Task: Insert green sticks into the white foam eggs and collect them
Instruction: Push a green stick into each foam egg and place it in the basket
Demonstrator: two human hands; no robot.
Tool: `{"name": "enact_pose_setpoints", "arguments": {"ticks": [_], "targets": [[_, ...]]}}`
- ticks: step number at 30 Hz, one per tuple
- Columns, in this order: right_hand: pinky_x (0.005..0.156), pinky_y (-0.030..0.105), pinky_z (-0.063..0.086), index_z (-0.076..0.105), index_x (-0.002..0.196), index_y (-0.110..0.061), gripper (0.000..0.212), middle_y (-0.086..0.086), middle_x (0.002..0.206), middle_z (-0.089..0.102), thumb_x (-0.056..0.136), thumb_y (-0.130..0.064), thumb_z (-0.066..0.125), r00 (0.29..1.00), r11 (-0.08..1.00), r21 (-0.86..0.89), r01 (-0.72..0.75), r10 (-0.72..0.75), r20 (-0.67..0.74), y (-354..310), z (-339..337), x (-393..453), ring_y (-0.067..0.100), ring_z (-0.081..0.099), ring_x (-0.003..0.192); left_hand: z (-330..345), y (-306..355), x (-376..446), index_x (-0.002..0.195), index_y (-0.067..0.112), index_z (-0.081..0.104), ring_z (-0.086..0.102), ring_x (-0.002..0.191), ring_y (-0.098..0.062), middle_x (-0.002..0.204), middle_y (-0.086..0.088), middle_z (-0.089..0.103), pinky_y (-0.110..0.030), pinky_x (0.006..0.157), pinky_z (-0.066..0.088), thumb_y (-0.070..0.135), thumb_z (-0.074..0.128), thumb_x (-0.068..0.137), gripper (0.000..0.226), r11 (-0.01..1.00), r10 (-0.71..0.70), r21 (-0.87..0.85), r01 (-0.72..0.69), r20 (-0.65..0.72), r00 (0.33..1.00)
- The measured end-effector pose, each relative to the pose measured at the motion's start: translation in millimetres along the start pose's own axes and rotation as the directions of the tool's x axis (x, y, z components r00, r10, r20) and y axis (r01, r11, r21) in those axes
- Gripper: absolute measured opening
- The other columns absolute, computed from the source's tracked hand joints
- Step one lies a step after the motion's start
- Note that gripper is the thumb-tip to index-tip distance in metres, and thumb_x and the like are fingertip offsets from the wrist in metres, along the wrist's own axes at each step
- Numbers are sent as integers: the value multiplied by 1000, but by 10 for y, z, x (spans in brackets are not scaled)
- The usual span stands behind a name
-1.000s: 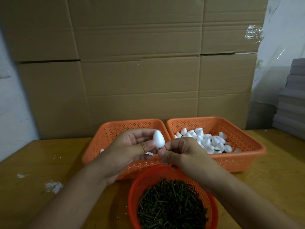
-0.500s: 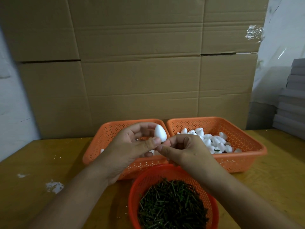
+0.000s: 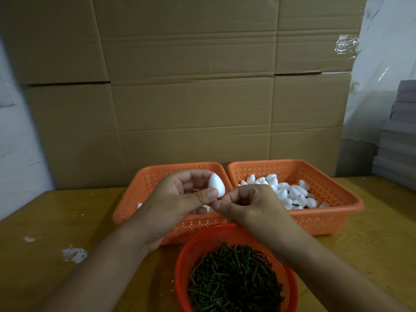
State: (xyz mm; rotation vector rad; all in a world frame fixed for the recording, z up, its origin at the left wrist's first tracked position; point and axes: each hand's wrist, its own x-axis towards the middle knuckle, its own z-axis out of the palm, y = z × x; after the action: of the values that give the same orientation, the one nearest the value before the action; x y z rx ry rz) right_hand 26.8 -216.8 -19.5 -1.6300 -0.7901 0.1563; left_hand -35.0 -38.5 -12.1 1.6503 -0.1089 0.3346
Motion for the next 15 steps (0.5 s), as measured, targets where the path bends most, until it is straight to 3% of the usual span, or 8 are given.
{"name": "enact_pose_setpoints", "arguments": {"ticks": [4,9,12,15], "targets": [[47,19,33,73,70,-7,24,4,57,57,86,-24,77,1000,1000,-8,25,-25,0,3,3,1,9,44,51,-11,-13,5,116,18,69,74,93,-22,114,-6,74,-33,79,57,29,80,76,44,1000,-3,14,3,2,1000],[52,29,39,73,74,-7,21,12,61,61,89,-23,73,998,999,-28,40,-42,-41,-18,20,2,18,49,55,-6,20,6,110,26,73,73,91,-19,112,-5,74,-28,74,58,37,82,71,42,998,16,-55,-17,-20,1000],[54,34,47,73,71,-14,23,10,65,69,92,-24,68,985,980,-196,29,-61,-160,-37,-171,65,20,59,53,-93,64,27,106,32,73,72,87,-11,108,0,74,-23,68,57,47,78,76,34,998,53,-13,-55,-117,992],[53,34,43,72,71,-12,28,8,62,68,93,-28,64,961,872,-485,-67,-75,-267,48,-503,160,19,61,54,-278,31,103,108,32,70,72,85,-6,106,4,74,-21,67,56,28,68,94,15,983,88,178,-40,-275,957]]}}
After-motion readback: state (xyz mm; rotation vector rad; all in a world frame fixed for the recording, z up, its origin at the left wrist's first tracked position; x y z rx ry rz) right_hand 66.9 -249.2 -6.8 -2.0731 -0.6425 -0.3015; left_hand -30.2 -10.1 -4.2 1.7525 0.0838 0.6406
